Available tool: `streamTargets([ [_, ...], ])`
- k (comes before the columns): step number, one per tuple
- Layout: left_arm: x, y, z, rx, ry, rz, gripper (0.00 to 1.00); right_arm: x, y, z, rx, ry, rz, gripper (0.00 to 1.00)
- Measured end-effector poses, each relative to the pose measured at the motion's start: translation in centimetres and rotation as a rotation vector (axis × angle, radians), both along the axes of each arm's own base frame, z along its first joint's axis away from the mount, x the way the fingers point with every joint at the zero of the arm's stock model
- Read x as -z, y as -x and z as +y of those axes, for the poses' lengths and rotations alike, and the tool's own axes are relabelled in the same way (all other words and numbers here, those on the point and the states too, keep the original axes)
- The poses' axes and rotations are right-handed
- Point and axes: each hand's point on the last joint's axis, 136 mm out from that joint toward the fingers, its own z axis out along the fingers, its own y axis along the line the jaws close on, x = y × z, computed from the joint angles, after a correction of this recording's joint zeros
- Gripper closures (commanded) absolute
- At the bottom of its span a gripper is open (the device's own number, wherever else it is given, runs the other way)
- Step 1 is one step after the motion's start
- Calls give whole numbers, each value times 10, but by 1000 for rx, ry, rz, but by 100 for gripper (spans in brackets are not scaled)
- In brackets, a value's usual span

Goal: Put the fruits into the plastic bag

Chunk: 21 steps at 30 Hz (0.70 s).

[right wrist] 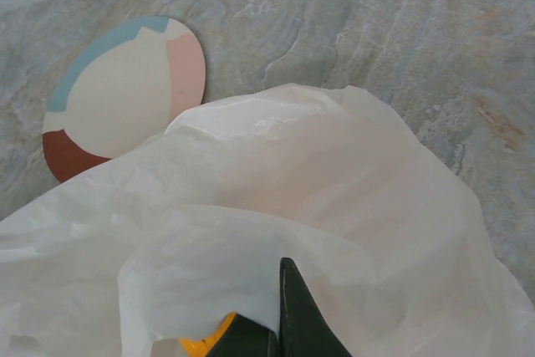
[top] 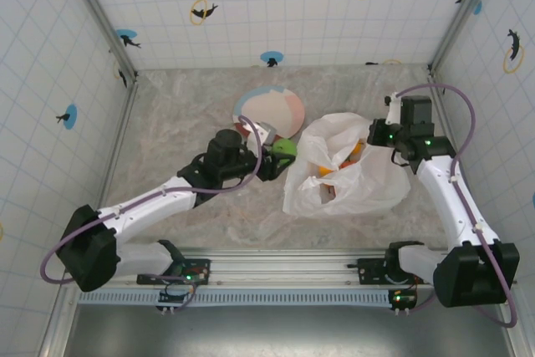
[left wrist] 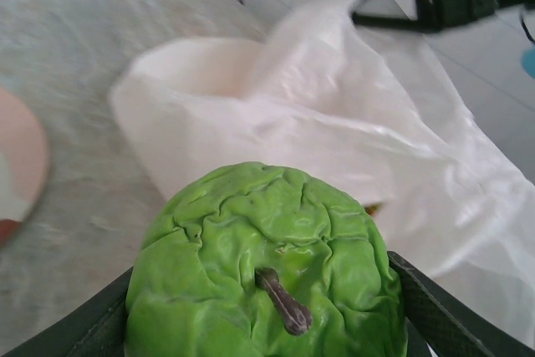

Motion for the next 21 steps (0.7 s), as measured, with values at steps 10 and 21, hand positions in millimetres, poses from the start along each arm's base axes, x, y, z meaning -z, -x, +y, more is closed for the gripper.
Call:
streamTargets([
  [10,69,16,-32,126,-151,87,46,0,1,6,-12,-8,2,100],
  [21,92,-1,-78,169,-187,90,45,1,6,23,-45,-43,10,100],
])
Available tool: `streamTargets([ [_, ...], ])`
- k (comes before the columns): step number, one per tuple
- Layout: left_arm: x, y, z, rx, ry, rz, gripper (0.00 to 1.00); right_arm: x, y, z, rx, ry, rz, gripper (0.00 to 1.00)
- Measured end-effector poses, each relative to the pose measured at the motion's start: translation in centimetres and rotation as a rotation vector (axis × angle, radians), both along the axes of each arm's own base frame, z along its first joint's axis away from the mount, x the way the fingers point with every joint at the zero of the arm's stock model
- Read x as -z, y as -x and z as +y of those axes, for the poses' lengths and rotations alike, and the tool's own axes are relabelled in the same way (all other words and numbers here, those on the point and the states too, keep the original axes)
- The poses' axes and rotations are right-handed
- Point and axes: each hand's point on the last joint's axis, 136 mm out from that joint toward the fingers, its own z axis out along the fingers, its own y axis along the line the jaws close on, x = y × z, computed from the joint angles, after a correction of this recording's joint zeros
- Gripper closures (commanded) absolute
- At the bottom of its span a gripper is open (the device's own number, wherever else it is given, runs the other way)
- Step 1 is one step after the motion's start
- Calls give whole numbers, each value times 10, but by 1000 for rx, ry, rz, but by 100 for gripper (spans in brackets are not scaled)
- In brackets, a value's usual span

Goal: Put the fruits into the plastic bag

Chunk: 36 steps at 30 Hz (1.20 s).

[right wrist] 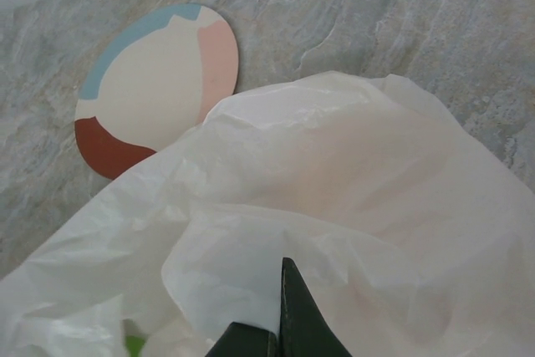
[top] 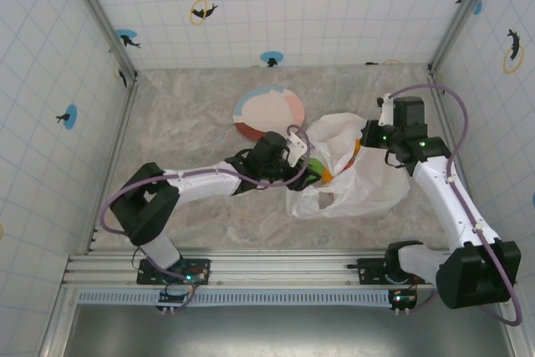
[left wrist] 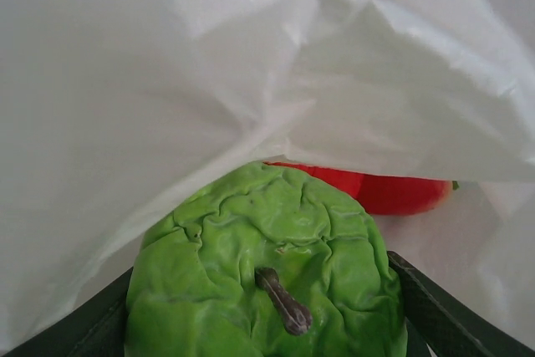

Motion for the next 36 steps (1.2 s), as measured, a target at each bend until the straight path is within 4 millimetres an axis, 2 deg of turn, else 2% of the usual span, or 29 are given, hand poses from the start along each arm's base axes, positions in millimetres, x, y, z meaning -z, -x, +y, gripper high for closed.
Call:
streamTargets([
  [5,-3,-5,-29,32,38,-21,45,-1,1,7,-15,-12,-2,100],
  [9,-7,1,-39,65,61,-25,45,0,-1,2,4,4,-4,100],
  [13,-4,6,-38,85,62,-29,45,0,-4,-9,46,11,-5,100],
  [17,17,20,-21,100,13,-5,45,-7,-8,-22,97,-9,-23,100],
  [21,33,35,-11,128,-32,4,45,-16,-10,-23,114,-50,-52,100],
  [24,34,38,-10,137,-40,1,45,-13,-10,-19,107,-78,-50,100],
  [28,25,31,-20,138,-21,-16,45,-5,-7,-15,97,-102,-30,100],
  [33,1,2,-54,109,44,-86,45,0,-4,-12,90,-115,-18,100],
  [36,-6,-15,-66,67,65,-123,45,0,-2,-11,85,-117,-18,100],
])
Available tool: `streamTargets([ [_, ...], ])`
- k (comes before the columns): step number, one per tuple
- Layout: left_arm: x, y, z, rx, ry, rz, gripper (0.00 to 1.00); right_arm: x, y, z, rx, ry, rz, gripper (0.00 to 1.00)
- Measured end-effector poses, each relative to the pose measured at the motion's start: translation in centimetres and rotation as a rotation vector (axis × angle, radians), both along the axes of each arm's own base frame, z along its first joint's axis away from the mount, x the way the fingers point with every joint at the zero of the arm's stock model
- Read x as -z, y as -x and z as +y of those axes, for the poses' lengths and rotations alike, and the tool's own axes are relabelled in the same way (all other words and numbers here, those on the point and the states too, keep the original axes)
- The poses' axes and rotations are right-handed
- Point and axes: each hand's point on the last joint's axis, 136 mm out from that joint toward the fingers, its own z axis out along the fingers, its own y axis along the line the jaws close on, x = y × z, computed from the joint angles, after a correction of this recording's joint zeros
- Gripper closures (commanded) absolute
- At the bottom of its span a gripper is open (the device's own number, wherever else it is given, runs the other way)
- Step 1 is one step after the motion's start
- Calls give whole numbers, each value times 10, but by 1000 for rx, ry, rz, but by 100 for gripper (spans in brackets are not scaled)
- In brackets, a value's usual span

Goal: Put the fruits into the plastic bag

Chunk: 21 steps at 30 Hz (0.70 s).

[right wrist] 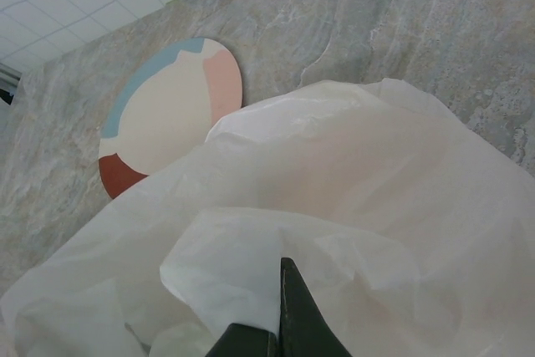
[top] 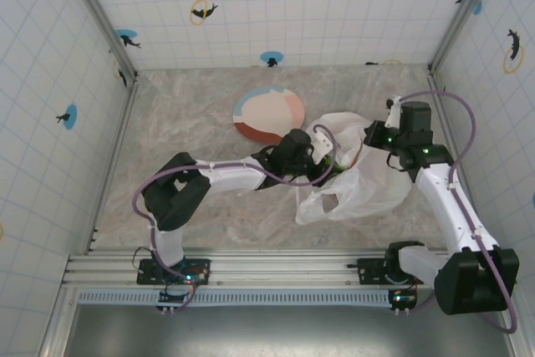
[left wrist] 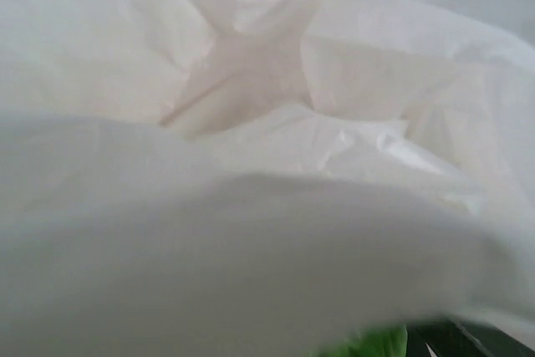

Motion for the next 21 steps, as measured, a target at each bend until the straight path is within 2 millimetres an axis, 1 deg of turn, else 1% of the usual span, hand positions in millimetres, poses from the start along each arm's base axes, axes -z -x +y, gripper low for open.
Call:
streamTargets([
  [5,-8,-22,0,-124,30,-23,44,-3,1,-1,-1,3,-12,100],
  [9,-13,-41,5,-252,55,-15,42,-3,2,0,-4,5,-14,100],
  [12,-7,-49,7,-318,57,6,40,-2,2,0,-4,5,-12,100],
  [15,9,-53,8,-347,36,36,39,-2,2,0,-6,2,-11,100],
  [17,20,-55,6,-355,30,56,38,-2,2,1,-8,0,-11,100],
  [21,14,-59,-4,-353,57,69,38,-1,2,2,-11,-3,-12,100],
])
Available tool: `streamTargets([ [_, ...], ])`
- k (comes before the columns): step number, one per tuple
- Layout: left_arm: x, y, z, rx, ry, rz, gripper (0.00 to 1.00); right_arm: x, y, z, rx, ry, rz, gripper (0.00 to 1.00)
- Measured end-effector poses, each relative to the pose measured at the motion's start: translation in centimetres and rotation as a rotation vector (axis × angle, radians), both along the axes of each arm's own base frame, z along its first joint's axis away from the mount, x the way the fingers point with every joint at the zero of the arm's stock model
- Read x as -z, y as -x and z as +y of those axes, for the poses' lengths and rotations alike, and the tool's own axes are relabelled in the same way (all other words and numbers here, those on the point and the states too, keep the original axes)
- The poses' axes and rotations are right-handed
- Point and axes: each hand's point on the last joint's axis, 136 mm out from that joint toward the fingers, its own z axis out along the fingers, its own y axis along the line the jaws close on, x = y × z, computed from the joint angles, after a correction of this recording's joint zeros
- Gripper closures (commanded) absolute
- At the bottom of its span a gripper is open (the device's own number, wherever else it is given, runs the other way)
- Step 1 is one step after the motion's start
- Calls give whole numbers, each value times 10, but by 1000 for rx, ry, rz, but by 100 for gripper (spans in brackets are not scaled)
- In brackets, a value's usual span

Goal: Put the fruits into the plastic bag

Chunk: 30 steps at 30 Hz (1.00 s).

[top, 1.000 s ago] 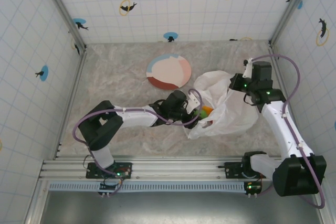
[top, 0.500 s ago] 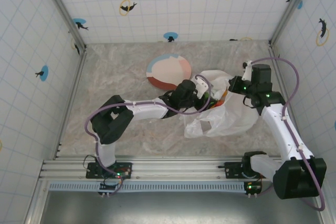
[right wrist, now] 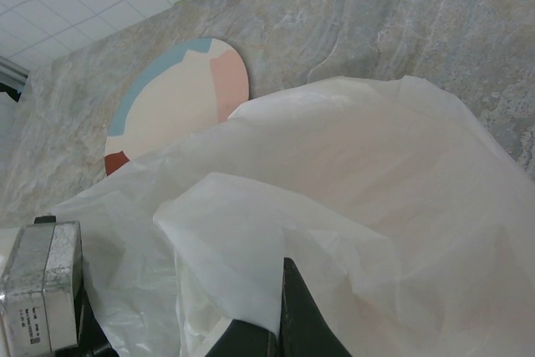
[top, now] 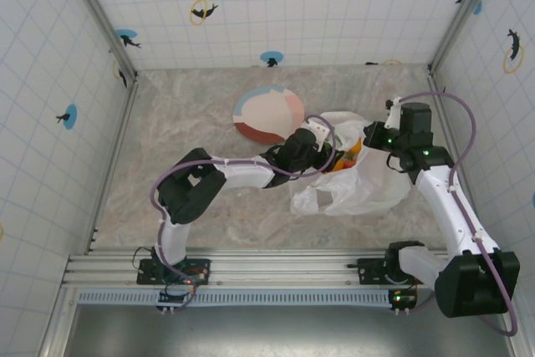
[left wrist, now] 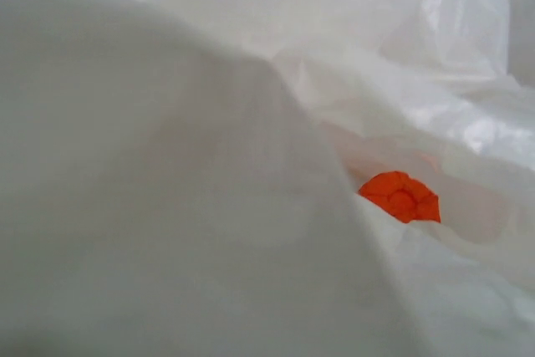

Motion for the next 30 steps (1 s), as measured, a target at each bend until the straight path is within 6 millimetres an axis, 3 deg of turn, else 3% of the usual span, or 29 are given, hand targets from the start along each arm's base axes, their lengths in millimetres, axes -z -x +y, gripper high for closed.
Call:
streamTargets([
  [7,5,-6,-17,11,30,34,35,4,1,0,-2,0,9,100],
  [18,3,-10,-25,18,40,24,12,7,0,1,-4,3,16,100],
  [30,-29,12,9,26,39,-7,7,8,-2,-4,2,13,14,100],
])
